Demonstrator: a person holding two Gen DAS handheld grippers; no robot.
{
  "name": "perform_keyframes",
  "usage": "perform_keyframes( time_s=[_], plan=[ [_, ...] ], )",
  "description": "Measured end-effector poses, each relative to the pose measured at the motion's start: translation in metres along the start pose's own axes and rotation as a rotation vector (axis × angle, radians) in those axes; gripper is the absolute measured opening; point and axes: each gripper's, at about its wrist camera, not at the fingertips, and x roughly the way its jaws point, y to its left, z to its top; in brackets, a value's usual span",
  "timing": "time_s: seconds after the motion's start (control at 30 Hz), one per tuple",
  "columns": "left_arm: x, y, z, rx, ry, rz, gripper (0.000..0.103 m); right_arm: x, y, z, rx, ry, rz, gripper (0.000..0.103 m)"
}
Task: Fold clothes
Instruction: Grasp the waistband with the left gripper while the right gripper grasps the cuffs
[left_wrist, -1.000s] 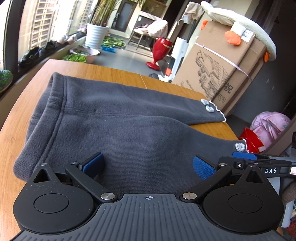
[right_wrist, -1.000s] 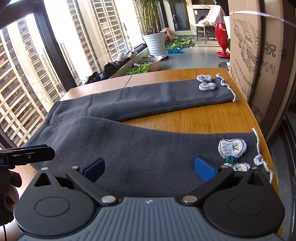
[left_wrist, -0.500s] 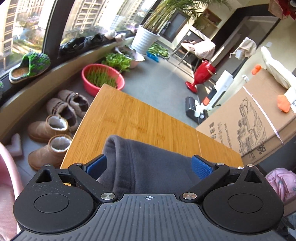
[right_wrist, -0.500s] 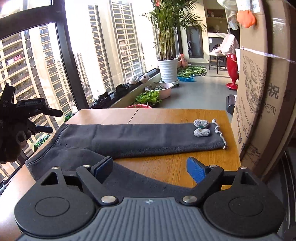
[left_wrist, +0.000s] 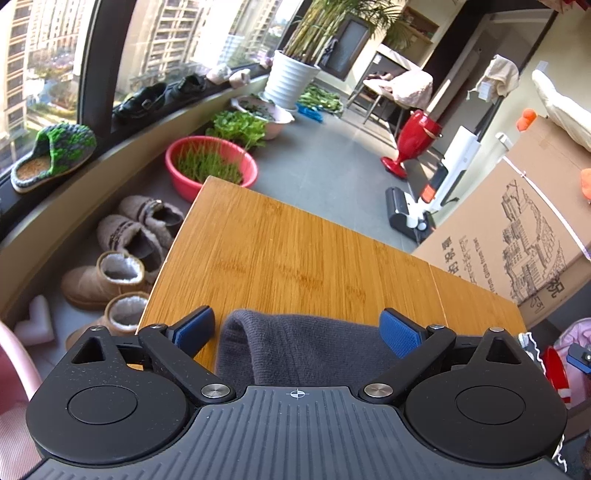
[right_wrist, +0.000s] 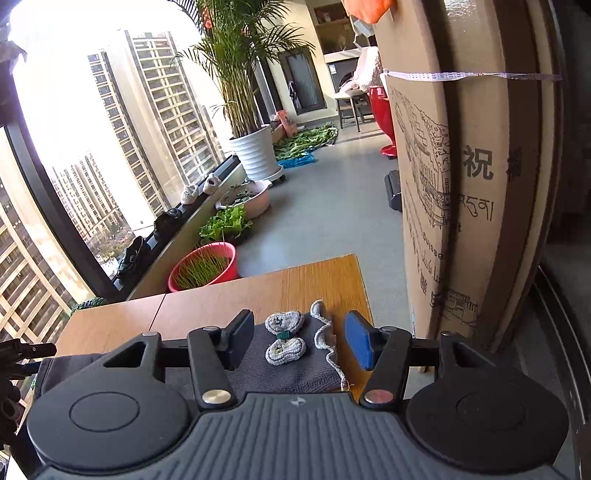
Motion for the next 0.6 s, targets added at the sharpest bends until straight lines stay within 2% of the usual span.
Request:
perform_keyframes(
  time_s=[0.03,0.2,0.37,0.4,0.43,0.47,0.5,0.53,0.6],
  plan=[
    [0.0,-0.002,-0.001,0.016,0.0,0.011,0.071,0.006,-0.001,0.001,-0.001,-0.001,-0.01,0.055],
    [-0.001,-0.005,-0.005,0.046,-0.012,0.006,0.07,0.046,-0.004,-0.001,0.063,0.031,-0.026,0.055],
    [0.0,-0.01,-0.009,0.098,-0.03,0.016,0.063,0.08,0.002,-0.009,0.058,0.044,-0.066,0.055],
    [0.0,-0.011,-0.01,0.104,-0.034,0.018,0.063,0.082,0.005,-0.01,0.046,0.051,-0.073,0.048],
    [0.0,-0.012,-0.011,0.109,-0.037,0.022,0.06,0.081,0.007,-0.009,0.039,0.057,-0.072,0.023],
    [-0.001,-0.012,-0.012,0.109,-0.037,0.023,0.05,0.08,0.008,-0.009,0.041,0.058,-0.069,0.014],
    [-0.002,-0.012,-0.012,0.108,-0.035,0.018,0.043,0.074,0.01,-0.008,0.041,0.05,-0.071,0.01],
    [-0.006,-0.012,-0.013,0.109,-0.038,0.014,0.042,0.066,0.013,-0.005,0.034,0.04,-0.065,0.006],
    [-0.021,-0.014,-0.013,0.119,-0.068,0.001,0.04,0.043,0.016,0.0,0.016,-0.008,-0.041,0.006]
  ],
)
